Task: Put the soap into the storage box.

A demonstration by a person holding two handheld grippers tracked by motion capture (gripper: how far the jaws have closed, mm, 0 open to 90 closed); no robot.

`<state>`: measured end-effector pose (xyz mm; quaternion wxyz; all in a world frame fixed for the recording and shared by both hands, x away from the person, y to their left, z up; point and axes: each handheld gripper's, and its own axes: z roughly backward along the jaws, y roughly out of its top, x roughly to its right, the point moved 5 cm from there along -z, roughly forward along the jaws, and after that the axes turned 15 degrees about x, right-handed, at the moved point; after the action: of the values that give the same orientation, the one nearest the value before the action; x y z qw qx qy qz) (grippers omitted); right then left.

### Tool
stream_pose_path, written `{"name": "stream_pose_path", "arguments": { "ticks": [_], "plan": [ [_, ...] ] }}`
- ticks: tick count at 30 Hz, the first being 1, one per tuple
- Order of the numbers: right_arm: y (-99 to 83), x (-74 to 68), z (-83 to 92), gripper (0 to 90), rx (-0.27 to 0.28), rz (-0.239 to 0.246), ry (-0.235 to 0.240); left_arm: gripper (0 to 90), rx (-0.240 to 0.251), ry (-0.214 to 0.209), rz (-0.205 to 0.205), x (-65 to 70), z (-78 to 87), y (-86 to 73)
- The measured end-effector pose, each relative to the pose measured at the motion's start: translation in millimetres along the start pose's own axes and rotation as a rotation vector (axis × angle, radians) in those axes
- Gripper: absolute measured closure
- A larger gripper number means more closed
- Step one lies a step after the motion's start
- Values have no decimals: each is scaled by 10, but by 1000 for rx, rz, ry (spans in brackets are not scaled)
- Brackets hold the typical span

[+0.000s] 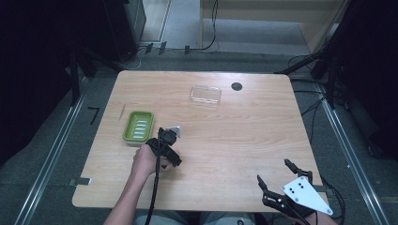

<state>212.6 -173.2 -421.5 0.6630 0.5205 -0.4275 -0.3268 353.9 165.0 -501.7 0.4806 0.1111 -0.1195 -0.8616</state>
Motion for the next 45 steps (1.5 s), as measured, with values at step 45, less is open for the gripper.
{"name": "stream_pose_path", "arguments": {
  "ticks": [45],
  "plan": [
    [1, 10, 6, 133, 3, -5, -4, 337, 33, -36, -36, 88, 45, -4]
  ]
}}
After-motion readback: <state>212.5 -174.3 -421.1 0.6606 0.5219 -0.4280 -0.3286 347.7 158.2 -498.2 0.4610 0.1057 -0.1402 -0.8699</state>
